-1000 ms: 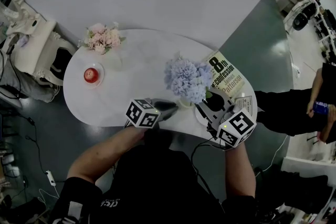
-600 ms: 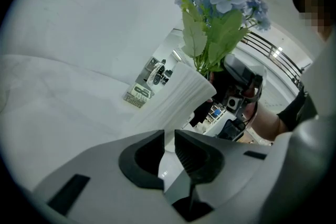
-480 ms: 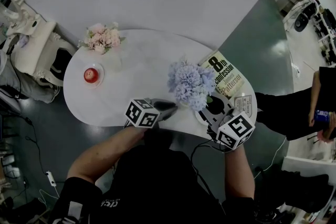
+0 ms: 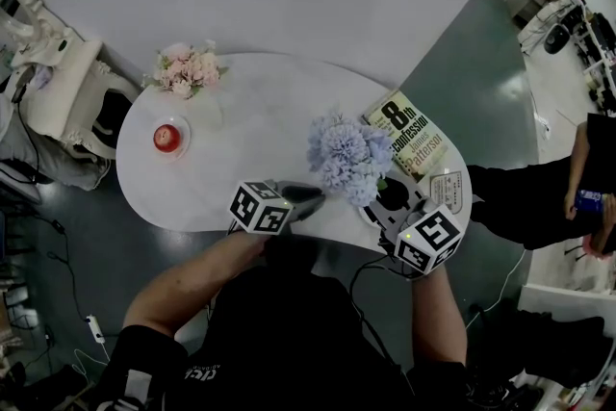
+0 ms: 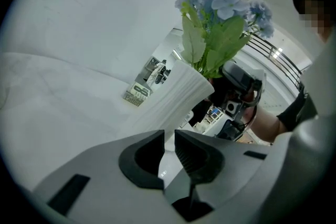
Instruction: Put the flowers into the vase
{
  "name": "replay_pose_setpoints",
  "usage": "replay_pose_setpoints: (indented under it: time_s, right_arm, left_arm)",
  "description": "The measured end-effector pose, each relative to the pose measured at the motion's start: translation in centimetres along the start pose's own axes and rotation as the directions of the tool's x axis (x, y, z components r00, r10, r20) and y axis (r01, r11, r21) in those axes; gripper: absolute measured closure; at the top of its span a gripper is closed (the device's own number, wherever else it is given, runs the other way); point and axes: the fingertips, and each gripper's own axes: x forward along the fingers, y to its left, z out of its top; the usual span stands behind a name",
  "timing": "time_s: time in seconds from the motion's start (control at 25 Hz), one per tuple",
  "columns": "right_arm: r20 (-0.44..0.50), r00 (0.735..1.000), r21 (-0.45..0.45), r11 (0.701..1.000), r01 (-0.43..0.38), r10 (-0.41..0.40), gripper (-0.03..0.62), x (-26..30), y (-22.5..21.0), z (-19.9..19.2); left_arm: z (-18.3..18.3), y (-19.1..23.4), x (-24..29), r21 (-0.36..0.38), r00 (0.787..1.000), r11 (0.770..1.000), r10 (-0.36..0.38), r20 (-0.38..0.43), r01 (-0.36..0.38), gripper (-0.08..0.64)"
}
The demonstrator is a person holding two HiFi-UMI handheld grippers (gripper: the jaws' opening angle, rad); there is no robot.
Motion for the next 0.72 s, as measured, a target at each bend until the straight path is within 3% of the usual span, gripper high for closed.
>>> replay_pose_setpoints:
  time_s: [0.72]
  right_arm:
    - [-0.040,0.999,0.005,1.000,0.023,-0.022,0.488,0.3,0.2,-1.7]
  left_arm:
    - [-0.1,0.0,-0.5,0.006,1.000,1.000,-0.008,0.002,0.008,0.503]
